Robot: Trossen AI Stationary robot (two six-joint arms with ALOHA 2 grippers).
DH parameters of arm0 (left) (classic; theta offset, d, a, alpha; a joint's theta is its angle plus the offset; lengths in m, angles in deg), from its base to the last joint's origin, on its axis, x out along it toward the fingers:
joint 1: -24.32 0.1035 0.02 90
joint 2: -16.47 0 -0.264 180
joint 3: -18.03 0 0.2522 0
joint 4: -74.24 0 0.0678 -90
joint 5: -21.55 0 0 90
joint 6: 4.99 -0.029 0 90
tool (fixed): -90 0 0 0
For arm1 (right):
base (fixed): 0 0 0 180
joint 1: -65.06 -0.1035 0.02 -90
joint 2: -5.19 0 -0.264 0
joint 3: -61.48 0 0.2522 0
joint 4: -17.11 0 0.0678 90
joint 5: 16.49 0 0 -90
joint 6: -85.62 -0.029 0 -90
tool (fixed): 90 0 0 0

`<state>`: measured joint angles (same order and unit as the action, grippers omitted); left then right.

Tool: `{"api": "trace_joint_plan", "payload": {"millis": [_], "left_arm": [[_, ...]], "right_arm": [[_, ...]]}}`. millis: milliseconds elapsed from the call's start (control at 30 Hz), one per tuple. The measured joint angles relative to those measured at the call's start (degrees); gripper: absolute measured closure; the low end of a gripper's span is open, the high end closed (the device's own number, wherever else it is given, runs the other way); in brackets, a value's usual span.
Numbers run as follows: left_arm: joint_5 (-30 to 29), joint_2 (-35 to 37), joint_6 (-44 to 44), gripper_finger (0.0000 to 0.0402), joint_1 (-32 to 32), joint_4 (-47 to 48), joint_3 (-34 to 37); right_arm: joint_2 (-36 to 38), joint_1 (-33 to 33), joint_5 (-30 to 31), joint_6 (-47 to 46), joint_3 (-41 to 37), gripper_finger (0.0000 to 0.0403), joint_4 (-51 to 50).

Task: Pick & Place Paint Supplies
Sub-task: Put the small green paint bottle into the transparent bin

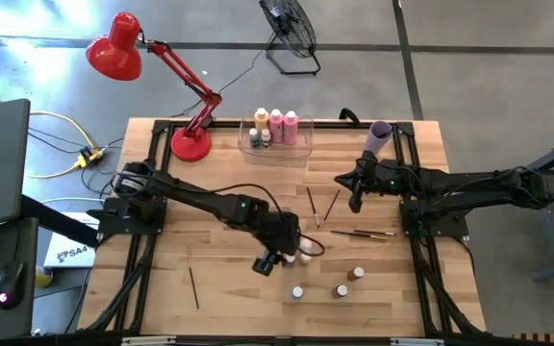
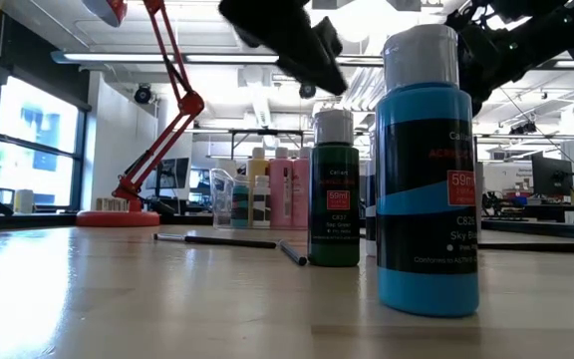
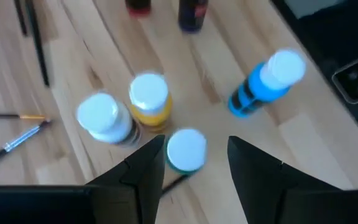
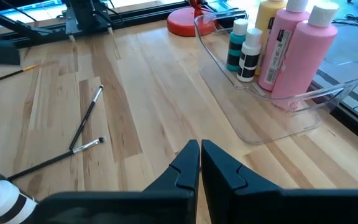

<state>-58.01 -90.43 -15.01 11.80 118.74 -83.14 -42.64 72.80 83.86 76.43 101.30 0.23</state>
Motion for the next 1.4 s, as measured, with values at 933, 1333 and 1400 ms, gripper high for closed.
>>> {"api": "trace_joint_plan", "payload": {"millis": [933,1333,1400], "left_arm": [[-0.7,-4.9,1.1,0.0187,-0.3,-1.1,0.4],[-0.3,-5.8,1.4,0.0187,-0.3,-2.3,0.3],[-0.3,-5.8,1.4,0.0187,-0.3,-2.3,0.2]], "right_arm": [[0.0,0.0,0.0,0.0,0.0,0.0395,0.3],[0.0,0.0,0.0,0.0,0.0,0.0395,-0.1],[0.0,0.0,0.0,0.0,0.0,0.0395,-0.1]]}}
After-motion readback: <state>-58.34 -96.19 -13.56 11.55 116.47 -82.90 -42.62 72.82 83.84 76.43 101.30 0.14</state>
